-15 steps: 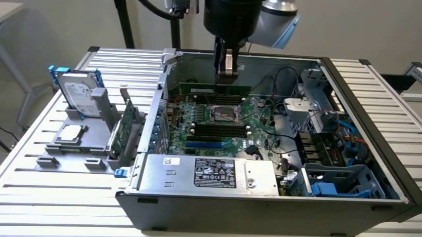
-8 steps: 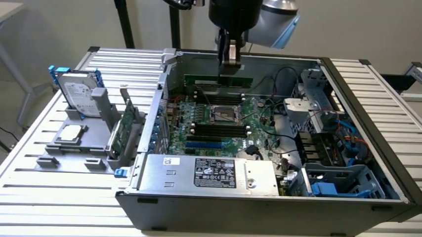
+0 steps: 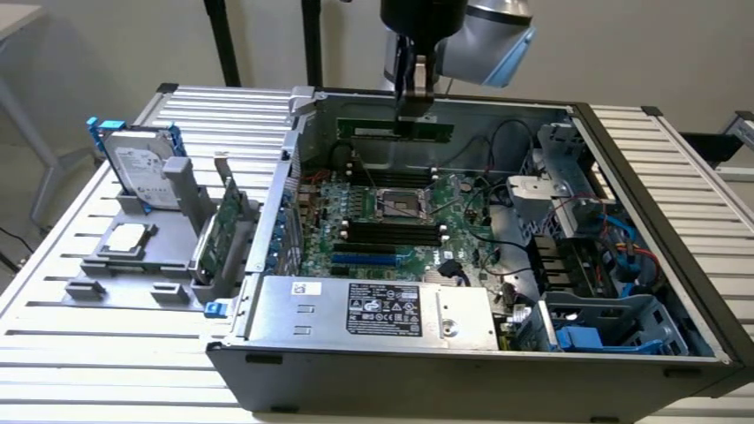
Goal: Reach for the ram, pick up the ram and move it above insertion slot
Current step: 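Pick up the ram and move it above insertion slot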
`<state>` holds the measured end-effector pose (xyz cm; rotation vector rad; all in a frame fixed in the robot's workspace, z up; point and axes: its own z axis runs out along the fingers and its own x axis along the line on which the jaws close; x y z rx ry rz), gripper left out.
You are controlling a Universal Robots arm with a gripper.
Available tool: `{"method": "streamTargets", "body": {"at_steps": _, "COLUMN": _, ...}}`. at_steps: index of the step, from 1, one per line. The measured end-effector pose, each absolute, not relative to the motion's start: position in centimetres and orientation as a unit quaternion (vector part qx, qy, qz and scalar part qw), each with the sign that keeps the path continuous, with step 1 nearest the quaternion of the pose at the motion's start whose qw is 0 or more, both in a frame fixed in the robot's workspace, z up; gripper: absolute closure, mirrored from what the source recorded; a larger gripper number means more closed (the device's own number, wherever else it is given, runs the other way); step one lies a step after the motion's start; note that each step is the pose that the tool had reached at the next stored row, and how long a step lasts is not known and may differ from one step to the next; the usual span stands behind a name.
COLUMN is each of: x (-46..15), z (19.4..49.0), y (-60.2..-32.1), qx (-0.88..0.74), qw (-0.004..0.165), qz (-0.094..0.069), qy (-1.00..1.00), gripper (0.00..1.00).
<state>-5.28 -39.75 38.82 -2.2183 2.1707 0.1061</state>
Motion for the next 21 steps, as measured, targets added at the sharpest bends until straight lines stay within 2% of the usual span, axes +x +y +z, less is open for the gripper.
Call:
{"method": "streamTargets", "body": {"at_steps": 11, "x": -4.5, "z": 38.4, "y": -38.2, "qx": -0.706, "qw": 0.018, "qz": 0.033, "qy": 0.707, "gripper": 0.86}}
{"method": "streamTargets", "body": {"at_steps": 21, "x": -4.5, "z": 38.4, "y": -38.1, "qx": -0.706, "qw": 0.017, "qz": 0.033, "qy": 0.707, "gripper": 0.86}}
